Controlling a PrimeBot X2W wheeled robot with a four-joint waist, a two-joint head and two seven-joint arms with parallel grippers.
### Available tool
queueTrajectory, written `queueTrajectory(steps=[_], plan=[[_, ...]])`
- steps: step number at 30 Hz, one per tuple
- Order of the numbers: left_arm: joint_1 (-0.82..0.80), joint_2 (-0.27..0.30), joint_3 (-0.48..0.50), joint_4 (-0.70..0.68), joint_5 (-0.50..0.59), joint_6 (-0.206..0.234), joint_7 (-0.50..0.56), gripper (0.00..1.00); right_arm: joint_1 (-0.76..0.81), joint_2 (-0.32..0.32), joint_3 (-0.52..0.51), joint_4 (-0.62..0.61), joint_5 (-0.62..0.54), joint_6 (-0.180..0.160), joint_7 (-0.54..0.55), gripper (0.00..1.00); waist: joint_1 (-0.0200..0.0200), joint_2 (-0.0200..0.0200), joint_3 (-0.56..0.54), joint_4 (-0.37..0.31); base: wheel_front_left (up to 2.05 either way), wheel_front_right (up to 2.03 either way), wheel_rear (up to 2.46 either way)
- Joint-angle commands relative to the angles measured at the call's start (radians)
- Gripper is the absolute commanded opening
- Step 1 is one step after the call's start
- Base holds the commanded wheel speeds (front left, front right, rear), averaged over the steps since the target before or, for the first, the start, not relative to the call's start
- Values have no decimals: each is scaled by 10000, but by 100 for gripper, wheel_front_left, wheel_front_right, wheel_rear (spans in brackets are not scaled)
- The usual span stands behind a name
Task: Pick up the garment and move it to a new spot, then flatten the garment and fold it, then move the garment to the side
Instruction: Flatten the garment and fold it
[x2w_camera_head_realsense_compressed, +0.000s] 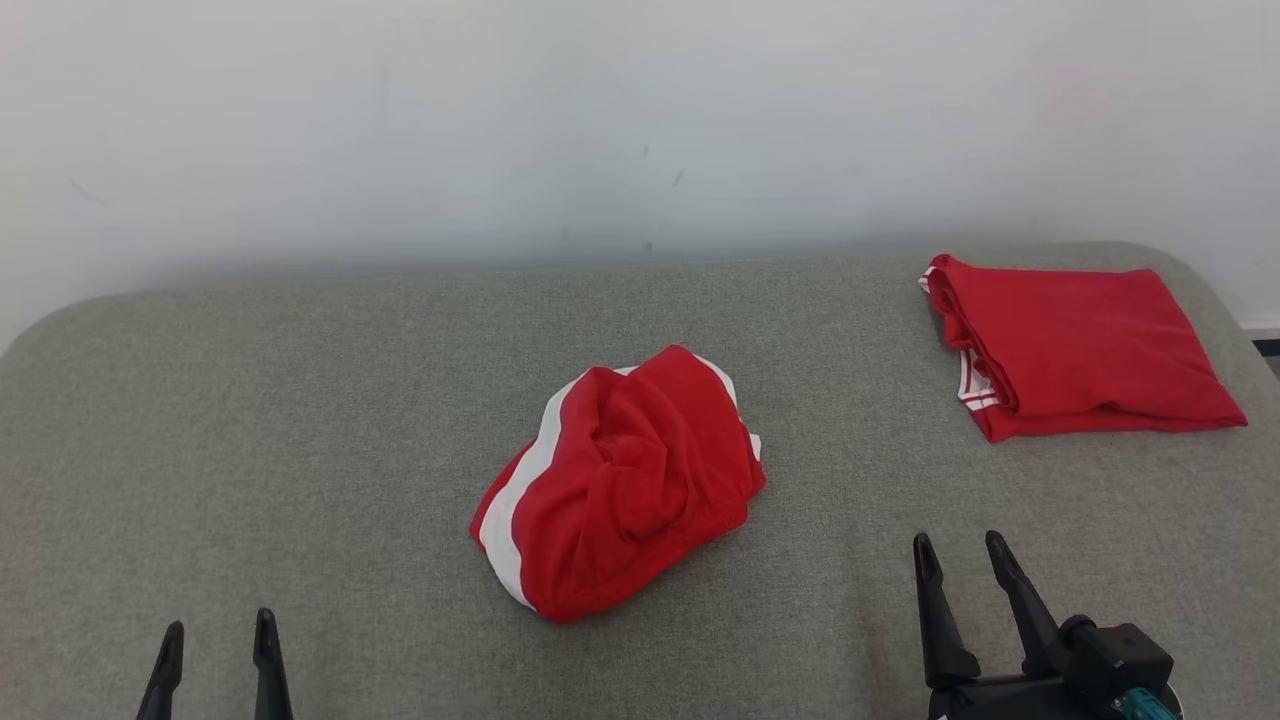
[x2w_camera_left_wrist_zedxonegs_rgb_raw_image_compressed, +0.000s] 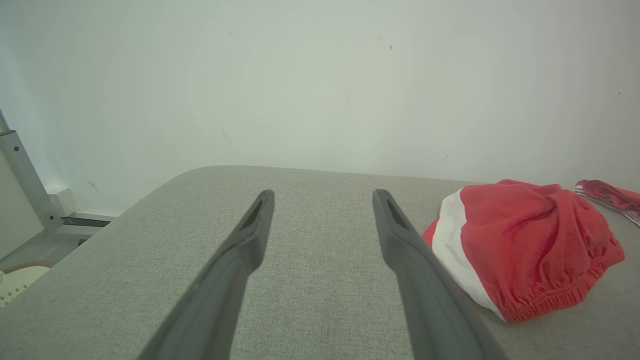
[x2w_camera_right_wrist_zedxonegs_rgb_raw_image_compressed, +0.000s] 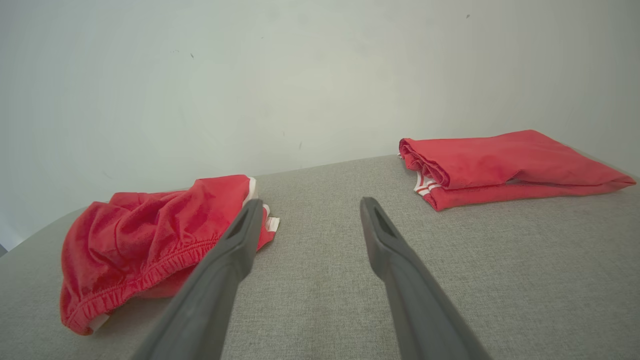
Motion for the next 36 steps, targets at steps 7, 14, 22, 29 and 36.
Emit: queueTrajectory(steps=[7,14,22,29,36], plan=[[-73,-29,-36,36,89,-17,-33,100,64,2,44,-21,-50,5,-40,100,0,0,-33,28,0,0,0],[2,-33,-2,-22,79,-16,-33,100,103,2,59,-11,-57,5,-40,100,0,0,-60,21,0,0,0],[7,-39,-32,-94,60,-7,-33,100,88,2,78,3,-46,5,-39,100,0,0,-34,37,0,0,0],[-74,-39,6,-23,33,-7,-33,100,64,2,62,13,-48,5,-40,100,0,0,-9,82,0,0,0],[-72,-39,29,-12,-15,-7,-33,100,38,4,326,208,92,5,-40,100,0,0,43,158,0,0,0]])
